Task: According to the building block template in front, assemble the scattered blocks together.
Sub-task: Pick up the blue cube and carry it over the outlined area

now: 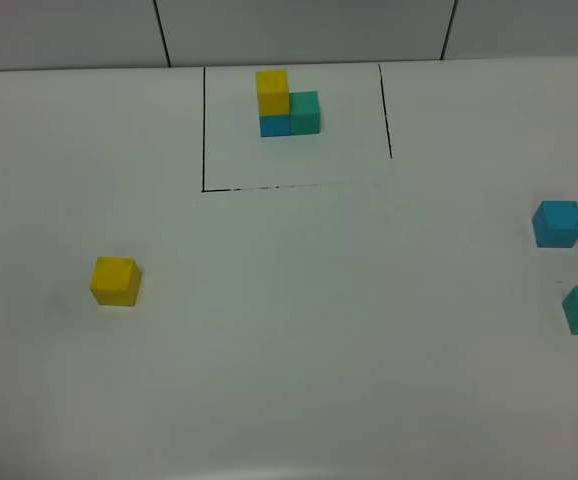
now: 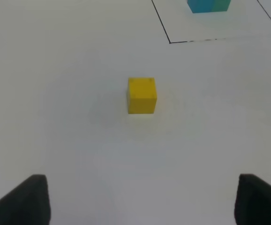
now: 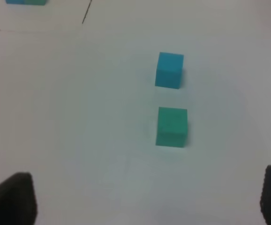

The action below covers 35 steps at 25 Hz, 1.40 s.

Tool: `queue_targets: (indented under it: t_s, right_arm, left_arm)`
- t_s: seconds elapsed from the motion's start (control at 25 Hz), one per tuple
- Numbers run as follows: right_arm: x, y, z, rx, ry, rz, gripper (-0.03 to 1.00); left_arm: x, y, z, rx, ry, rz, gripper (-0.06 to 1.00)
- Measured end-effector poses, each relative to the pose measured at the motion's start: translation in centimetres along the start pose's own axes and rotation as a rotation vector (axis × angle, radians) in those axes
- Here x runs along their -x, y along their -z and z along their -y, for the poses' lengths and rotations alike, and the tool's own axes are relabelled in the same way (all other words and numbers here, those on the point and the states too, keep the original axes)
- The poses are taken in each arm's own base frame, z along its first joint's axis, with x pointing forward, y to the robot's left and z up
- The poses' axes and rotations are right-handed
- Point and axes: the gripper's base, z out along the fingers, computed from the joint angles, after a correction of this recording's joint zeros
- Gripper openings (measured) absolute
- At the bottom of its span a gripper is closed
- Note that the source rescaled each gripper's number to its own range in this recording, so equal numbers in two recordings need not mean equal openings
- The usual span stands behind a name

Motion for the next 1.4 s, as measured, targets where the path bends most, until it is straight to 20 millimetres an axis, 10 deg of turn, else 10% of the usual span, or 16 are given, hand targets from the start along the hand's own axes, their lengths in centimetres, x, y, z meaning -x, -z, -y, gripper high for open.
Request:
queue_targets:
  t_s: [1.4]
  right_arm:
    - [0.46,-0.26,-0.17,0.025,-0.004,-0.064,0.90]
  left_arm:
    - [0.00,0.00,0.00,0.000,-0.001,0.000,0.70]
